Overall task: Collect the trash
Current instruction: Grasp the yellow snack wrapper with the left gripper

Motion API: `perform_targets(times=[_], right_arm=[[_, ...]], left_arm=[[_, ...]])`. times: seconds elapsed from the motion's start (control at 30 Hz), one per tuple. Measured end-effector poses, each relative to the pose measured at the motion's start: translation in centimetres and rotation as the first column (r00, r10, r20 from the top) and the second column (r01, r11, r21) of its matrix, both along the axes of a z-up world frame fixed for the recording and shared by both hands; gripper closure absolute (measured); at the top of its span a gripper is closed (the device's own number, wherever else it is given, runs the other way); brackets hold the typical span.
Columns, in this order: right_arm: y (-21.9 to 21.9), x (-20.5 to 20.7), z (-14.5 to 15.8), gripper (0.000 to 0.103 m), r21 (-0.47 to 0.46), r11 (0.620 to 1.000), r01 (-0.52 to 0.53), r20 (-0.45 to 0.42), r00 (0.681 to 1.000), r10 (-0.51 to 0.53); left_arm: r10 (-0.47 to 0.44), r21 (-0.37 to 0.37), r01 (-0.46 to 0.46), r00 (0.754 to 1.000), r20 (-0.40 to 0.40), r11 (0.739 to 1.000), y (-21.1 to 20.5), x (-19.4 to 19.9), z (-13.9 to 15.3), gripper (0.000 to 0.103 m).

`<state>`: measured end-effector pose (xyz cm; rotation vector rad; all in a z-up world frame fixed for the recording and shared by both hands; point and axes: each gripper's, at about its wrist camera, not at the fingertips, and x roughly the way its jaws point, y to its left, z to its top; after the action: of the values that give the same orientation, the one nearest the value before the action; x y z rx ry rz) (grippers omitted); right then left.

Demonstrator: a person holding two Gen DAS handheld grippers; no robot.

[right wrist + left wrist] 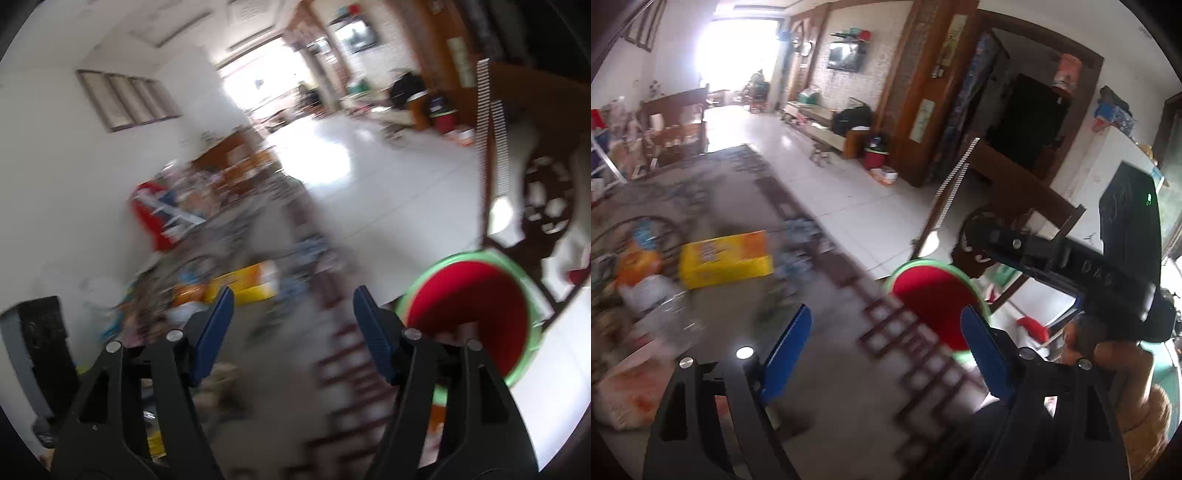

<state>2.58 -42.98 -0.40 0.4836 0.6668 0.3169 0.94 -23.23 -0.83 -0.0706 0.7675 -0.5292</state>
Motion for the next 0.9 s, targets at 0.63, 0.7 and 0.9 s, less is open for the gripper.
perform_targets(times=[0.63, 0.7, 0.9], right_arm=[[8.3, -0.2, -3.0, 0.034, -0.1, 0.984, -0.145, -0.057, 0.989, 0.14], [8.3, -0.2, -3.0, 0.034, -0.099, 0.984, -0.145, -0.058, 0.989, 0.14], [8.5, -0.2, -3.0, 0.034, -0.1, 0.984, -0.144, -0.064, 0.988, 0.138]], left_arm=[[0.15, 0.427, -0.028, 0.955, -0.255, 0.904, 14.5, -8.3, -8.8, 0.011], [0.161, 0.45, -0.014, 0.943, -0.291, 0.893, 14.4, -8.3, -10.3, 0.011], [0.198, 0.44, -0.04, 0.927, -0.319, 0.897, 15.4, -7.4, -11.3, 0.011]])
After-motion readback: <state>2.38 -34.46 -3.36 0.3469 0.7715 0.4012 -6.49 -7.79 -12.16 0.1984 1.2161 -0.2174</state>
